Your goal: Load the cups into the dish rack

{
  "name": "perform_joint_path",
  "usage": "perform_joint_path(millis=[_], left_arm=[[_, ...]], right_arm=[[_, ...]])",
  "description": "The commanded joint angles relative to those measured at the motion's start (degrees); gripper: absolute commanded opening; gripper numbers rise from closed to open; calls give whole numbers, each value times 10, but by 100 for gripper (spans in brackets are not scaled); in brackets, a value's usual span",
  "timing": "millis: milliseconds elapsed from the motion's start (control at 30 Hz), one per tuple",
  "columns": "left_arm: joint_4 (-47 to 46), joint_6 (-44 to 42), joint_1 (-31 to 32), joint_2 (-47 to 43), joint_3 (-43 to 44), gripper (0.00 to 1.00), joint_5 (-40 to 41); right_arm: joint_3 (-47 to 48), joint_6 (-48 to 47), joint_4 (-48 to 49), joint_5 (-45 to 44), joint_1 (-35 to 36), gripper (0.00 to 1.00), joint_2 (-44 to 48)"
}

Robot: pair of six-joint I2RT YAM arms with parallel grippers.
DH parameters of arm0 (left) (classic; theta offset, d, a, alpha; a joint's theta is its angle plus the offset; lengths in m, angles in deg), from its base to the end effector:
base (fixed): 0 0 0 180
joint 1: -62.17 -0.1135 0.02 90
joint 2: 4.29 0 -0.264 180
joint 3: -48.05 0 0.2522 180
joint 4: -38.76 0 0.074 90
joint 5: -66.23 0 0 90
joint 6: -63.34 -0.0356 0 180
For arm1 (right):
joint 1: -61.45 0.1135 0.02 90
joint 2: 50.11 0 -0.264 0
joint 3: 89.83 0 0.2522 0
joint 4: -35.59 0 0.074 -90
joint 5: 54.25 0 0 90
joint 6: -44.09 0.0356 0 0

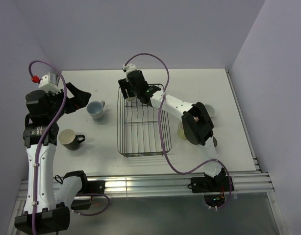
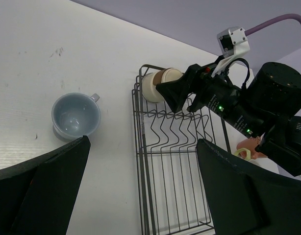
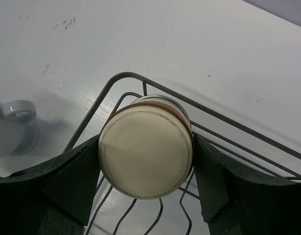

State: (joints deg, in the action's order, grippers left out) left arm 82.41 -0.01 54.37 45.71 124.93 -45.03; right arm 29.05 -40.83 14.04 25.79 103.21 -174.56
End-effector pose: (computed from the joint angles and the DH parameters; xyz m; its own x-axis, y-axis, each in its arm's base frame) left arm 0.1780 0.0114 0.3988 -0.3530 -0.4703 -0.8088 0.0662 0.8498 -0.5230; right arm 0.3901 0.3400 0.2570 -0.3866 -0.2283 -0.8935 -0.5089 0.8608 0.0003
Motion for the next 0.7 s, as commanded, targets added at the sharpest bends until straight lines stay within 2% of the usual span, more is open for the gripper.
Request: perform_joint_path(millis=[0, 433, 667], left_arm=[[-14, -2, -2, 2, 4, 99, -5], [-15, -1, -3, 1, 1, 99, -5], [-16, 1, -3, 3, 2, 99, -8]], right_arm=[[-3, 15, -53, 9, -1, 0, 10], [-19, 20, -61, 2, -1, 0, 46], [31, 11, -121, -4, -1, 0, 24]])
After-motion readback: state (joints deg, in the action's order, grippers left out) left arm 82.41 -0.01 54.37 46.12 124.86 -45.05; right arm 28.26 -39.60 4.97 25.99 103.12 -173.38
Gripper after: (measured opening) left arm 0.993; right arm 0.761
